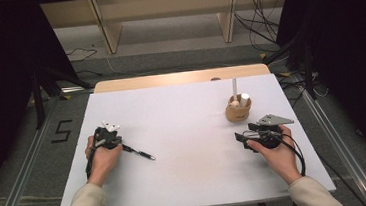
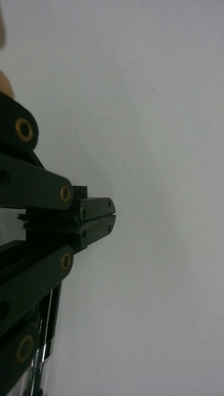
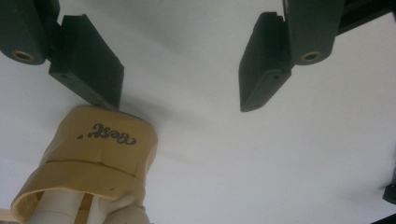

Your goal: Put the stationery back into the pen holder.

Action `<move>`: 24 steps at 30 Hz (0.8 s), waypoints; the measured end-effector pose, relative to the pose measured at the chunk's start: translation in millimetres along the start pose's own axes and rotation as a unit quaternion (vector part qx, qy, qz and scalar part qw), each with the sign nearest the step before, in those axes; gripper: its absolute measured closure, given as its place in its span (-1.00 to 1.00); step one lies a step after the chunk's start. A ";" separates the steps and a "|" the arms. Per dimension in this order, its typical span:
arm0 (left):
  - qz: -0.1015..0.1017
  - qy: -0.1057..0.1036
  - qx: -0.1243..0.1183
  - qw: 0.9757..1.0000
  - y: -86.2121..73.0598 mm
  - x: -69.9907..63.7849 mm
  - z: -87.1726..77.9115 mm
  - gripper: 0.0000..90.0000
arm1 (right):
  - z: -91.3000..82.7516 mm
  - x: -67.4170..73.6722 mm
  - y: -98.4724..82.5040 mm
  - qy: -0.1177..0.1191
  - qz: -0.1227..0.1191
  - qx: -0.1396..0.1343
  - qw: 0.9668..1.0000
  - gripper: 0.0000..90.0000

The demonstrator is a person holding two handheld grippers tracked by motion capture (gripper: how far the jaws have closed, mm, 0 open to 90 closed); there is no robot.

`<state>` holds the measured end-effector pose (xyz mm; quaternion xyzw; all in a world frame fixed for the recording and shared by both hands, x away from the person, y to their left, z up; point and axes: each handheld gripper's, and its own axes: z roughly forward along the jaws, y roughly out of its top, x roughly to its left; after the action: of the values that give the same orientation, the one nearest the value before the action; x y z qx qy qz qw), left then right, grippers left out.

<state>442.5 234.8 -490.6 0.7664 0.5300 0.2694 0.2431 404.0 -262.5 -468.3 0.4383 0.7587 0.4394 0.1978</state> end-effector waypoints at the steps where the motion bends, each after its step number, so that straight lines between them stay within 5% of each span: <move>1: 0.000 0.000 0.000 1.000 0.0 0.0 0.0 0.99 | -0.1 0.0 0.0 0.000 0.000 0.000 1.000 -0.30; 11: 0.001 0.004 0.018 1.000 -12.8 -5.2 -15.7 0.99 | -0.5 0.5 0.1 0.001 0.001 0.001 1.000 -0.29; 24: 0.033 -0.006 0.043 0.999 -35.1 -23.7 -45.0 0.99 | -4.5 -0.6 -0.1 -0.001 0.003 -0.001 1.000 -0.29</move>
<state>381.5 227.6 -484.2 0.7950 0.5138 0.2494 0.2043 401.2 -265.3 -466.0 0.4406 0.7570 0.4403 0.1974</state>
